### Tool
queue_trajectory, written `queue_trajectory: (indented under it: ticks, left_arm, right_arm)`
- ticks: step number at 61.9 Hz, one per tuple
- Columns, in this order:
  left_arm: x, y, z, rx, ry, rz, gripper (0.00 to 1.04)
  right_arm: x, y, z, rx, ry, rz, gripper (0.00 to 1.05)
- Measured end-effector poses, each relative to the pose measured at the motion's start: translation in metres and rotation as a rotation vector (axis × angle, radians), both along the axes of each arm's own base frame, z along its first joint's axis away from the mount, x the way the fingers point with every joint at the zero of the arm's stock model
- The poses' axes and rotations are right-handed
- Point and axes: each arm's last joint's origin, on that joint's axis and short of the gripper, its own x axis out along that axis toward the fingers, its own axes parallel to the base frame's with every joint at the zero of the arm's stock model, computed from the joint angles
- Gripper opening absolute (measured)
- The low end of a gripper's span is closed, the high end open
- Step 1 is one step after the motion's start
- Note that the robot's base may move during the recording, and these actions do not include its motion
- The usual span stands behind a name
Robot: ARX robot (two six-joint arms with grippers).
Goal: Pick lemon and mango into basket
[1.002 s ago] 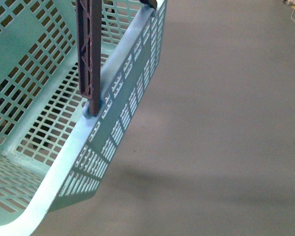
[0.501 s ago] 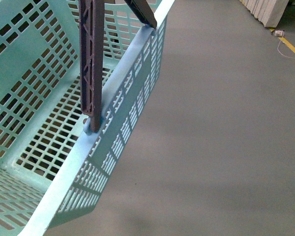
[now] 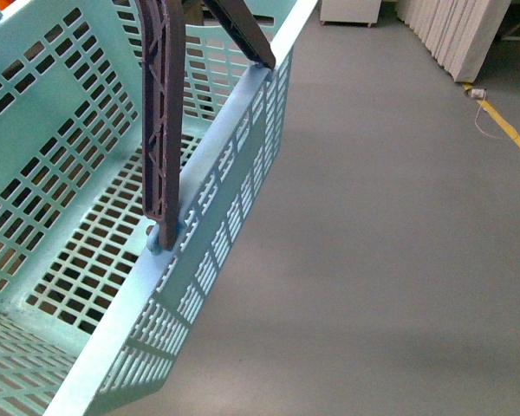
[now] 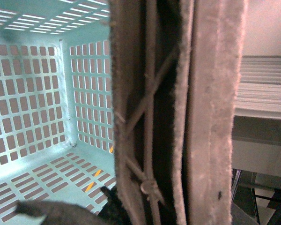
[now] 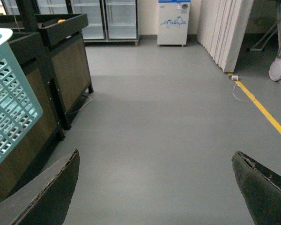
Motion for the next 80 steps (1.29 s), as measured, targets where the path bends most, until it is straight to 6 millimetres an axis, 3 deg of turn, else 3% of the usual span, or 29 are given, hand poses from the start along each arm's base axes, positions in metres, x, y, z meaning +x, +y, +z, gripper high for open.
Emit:
queue_trajectory:
  ticks: [80]
  left_arm:
    - [-0.0008,-0.0041,-0.0003,-0.017,0.006,-0.035,0.15]
  right_arm:
    - [0.0,-0.0001,0.0,0.0,0.0,-0.003,0.96]
